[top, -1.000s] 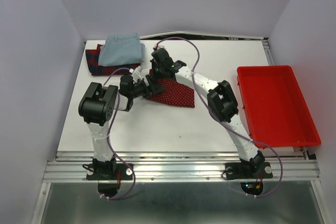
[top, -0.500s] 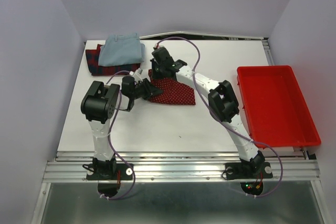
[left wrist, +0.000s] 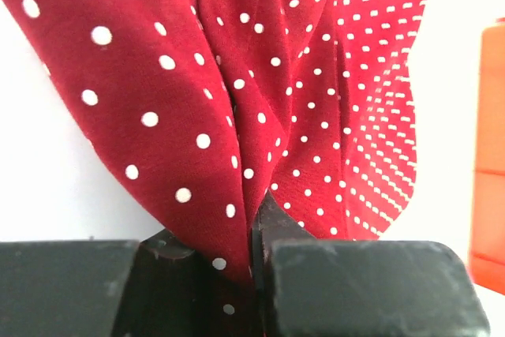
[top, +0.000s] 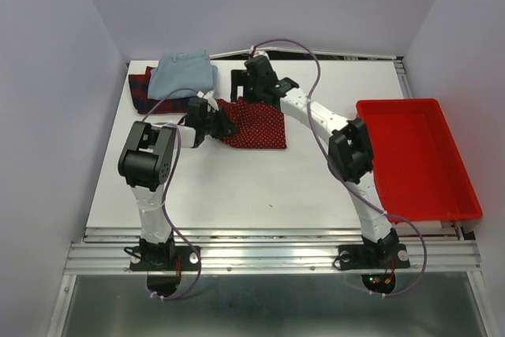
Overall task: Fold and stack the skirts
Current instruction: Neatly place the folded skirt to the corner
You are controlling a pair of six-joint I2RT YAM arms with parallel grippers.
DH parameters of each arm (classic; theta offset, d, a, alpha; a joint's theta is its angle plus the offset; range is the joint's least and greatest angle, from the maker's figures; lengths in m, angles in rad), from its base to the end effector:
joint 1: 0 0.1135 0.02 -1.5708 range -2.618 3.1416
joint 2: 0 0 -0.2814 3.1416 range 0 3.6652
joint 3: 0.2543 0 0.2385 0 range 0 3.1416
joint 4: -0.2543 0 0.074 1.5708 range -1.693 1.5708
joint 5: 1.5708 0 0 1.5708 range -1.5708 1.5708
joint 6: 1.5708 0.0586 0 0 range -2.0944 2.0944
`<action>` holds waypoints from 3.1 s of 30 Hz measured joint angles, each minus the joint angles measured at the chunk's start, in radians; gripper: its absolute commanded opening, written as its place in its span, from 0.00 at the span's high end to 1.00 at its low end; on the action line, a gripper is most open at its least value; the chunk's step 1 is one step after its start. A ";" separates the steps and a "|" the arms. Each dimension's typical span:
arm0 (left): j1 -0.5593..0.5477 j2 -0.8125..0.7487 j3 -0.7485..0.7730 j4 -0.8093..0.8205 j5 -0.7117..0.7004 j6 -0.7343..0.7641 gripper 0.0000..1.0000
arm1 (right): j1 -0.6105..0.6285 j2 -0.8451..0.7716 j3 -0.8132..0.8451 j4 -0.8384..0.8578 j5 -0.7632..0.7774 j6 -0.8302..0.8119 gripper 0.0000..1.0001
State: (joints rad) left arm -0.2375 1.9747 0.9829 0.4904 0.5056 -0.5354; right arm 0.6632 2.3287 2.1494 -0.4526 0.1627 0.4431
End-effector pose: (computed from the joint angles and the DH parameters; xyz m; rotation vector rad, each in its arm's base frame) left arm 0.3986 -0.1257 0.1517 0.0062 2.1562 -0.9858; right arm 0.4453 0.3358 0.2579 -0.1530 2.2228 0.4388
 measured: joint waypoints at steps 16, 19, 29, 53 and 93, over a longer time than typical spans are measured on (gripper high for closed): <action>-0.134 0.220 0.703 -0.707 -0.572 0.603 1.00 | -0.310 -0.328 -0.465 0.059 -0.016 -0.070 0.00; -0.126 0.271 0.821 -0.769 -0.631 0.657 1.00 | -0.322 -0.337 -0.538 0.056 -0.041 -0.070 0.00; -0.108 0.332 1.129 -0.909 -0.673 0.703 1.00 | -0.330 -0.373 -0.639 0.069 -0.067 -0.077 0.00; 0.063 0.303 1.279 -0.992 -0.479 0.623 1.00 | -0.330 -0.380 -0.645 0.072 -0.112 -0.078 0.00; 0.395 0.432 1.223 -0.897 -0.149 0.560 0.81 | -0.330 -0.339 -0.645 0.070 -0.145 -0.078 0.00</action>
State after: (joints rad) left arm 0.1574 2.4069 2.2055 -0.4068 0.3569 0.0246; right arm 0.3332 1.9900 1.5043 -0.3824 0.0177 0.3653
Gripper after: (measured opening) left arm 0.221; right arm 0.999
